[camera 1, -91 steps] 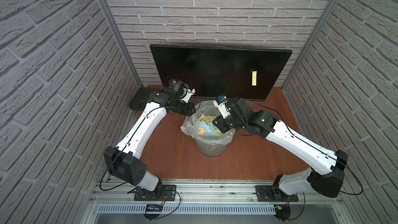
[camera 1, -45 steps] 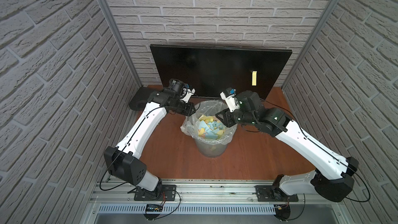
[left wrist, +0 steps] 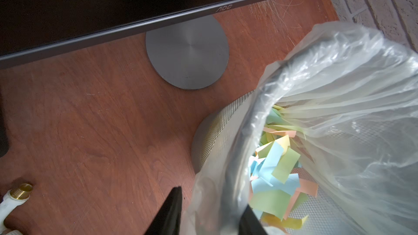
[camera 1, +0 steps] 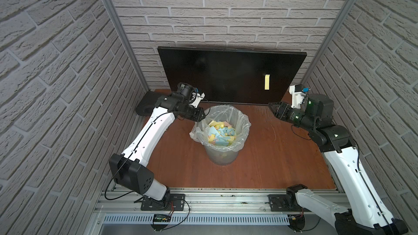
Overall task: Remove the sticky note from the monitor
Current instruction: Tear off the sticky note from the monitor.
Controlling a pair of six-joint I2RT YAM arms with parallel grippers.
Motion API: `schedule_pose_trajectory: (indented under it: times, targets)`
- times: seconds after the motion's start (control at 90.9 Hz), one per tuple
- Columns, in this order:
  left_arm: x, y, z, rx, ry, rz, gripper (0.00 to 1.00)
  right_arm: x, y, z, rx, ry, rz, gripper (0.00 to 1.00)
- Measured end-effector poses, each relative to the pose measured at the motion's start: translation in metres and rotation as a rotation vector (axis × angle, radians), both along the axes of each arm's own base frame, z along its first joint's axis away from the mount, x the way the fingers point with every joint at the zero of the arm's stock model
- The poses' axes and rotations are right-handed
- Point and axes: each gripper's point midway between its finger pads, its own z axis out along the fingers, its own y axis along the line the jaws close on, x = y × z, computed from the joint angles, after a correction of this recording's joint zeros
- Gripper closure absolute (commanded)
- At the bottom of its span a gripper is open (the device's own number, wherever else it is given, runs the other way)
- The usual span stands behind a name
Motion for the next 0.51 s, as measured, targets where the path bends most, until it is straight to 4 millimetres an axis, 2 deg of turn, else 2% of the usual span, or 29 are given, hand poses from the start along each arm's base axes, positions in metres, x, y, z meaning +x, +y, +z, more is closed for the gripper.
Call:
schedule_pose_trajectory:
  times: [0.088, 0.154, 0.506]
  targets:
    - [0.000, 0.000, 0.000, -0.001, 0.001, -0.001, 0.62, 0.006, -0.012, -0.018, 0.042, 0.051, -0.039, 0.63]
    - [0.000, 0.000, 0.000, -0.002, 0.000, -0.001, 0.63, 0.008, -0.013, -0.022, 0.066, 0.068, -0.042, 0.63]
    - [0.000, 0.000, 0.000, -0.002, 0.001, -0.001, 0.63, 0.036, -0.007, -0.007, 0.139, 0.007, -0.014, 0.61]
